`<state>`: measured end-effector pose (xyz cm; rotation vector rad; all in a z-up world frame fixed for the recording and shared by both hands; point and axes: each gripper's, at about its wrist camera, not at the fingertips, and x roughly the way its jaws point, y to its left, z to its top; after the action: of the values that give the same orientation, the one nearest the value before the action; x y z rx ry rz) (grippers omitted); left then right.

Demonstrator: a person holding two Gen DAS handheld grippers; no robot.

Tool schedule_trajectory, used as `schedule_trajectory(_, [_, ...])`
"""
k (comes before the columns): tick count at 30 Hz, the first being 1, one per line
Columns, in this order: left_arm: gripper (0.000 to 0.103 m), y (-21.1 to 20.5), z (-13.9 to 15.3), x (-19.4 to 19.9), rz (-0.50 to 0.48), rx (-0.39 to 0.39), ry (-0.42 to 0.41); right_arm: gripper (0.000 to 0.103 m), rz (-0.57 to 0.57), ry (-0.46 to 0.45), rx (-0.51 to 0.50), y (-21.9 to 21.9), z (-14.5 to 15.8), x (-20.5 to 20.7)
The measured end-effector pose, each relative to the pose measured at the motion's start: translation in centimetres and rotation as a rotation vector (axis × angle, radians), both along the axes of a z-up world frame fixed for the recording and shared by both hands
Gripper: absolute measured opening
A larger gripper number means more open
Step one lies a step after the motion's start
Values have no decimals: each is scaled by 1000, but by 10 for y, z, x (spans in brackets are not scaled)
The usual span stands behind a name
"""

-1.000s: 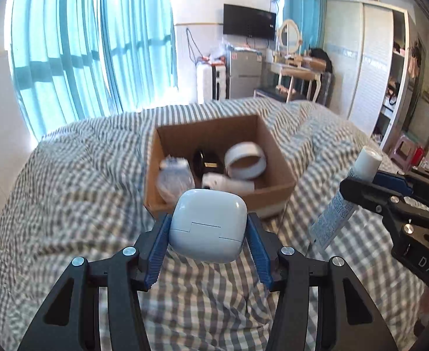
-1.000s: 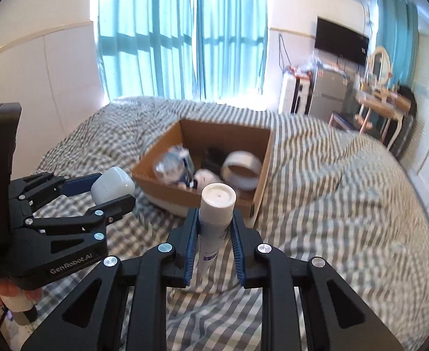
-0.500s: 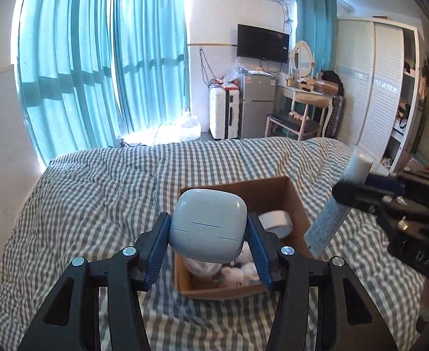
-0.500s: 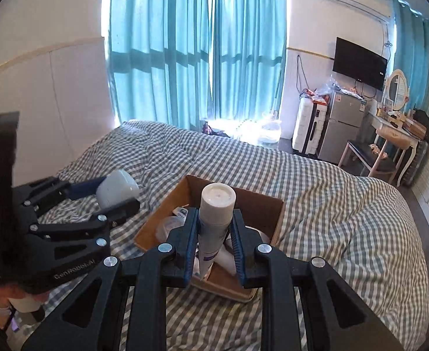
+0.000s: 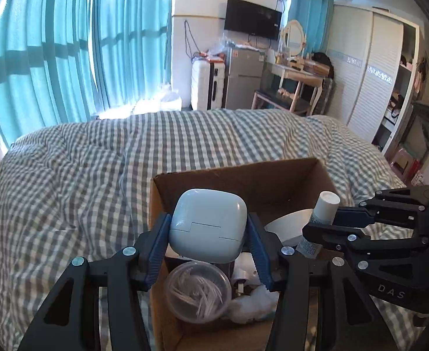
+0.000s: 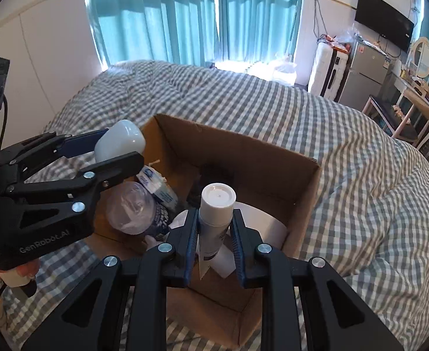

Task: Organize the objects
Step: 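Carry tube and case over the box and open both tools to drop them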

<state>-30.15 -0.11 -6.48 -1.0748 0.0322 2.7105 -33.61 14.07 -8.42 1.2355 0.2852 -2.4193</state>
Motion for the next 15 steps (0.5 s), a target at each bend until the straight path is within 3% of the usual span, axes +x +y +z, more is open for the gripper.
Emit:
schedule_trajectory(10, [53, 6, -24, -29, -28, -17, -7, 21, -11, -23, 51, -5, -23, -47])
schedule_trajectory(15, [53, 13, -30, -34, -31, -28, -12, 21, -27, -24, 23, -3, -25, -60])
